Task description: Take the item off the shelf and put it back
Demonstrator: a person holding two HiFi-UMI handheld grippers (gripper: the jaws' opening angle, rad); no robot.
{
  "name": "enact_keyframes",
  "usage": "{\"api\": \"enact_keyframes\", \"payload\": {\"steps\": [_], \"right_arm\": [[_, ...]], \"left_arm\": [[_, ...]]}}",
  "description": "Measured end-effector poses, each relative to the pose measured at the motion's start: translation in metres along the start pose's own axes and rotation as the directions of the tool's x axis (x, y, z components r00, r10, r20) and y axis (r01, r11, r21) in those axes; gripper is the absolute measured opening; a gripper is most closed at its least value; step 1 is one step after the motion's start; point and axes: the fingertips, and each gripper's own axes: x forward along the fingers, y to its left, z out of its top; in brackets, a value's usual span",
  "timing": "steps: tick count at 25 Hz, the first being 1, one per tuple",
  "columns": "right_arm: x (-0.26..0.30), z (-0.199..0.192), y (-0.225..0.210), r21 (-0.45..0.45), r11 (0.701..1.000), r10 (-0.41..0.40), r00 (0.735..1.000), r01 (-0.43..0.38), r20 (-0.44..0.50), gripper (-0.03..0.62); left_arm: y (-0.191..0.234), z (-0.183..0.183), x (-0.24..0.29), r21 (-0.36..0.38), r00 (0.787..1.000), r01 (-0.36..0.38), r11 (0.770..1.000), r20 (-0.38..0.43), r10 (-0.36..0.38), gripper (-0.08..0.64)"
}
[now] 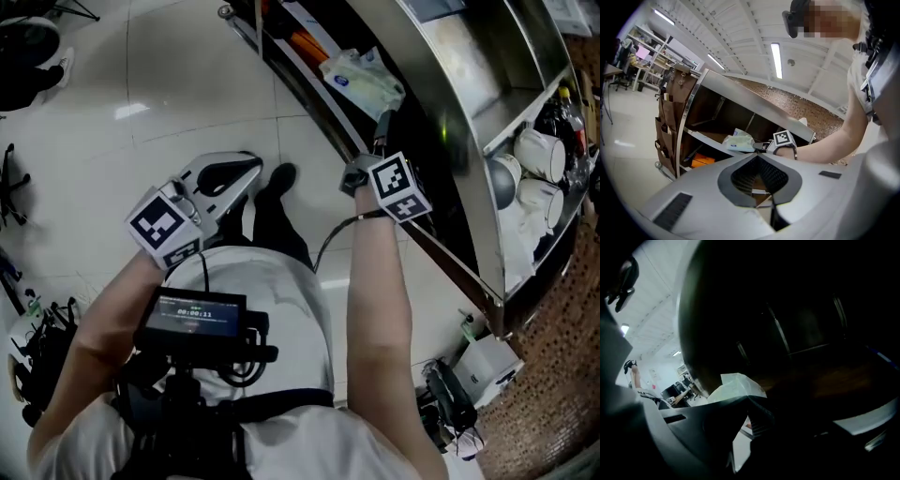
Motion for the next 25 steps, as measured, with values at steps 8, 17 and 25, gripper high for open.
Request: {"api": "enact_keyframes", "payload": {"steps": [8,17,25], "right_arm": [[0.004,0.038,-0.085,0.028,0.977,-0.212,0.966,0.21,0.149,0.011],[0.016,0.013,-0.083,-0.231,0.934,-0.264,0.962,0.273,0.068,0.027],[0.02,0.012,-0.08,-0.243,0.94,-0.235,0.971,0.24,0.05,0.129]], "left_arm": [[0.003,-0.019,-0.01,-0.01,0.999,-0.015,1.0,-0.038,0.014,0.008],[0.007,-0.026,-0.02,-0.044,0.998,-0.053,0.998,-0.047,0.051,0.008],[0.008,-0.024,-0.017,-0.056,0.998,-0.051,0.997,-0.046,0.048,0.006]]}}
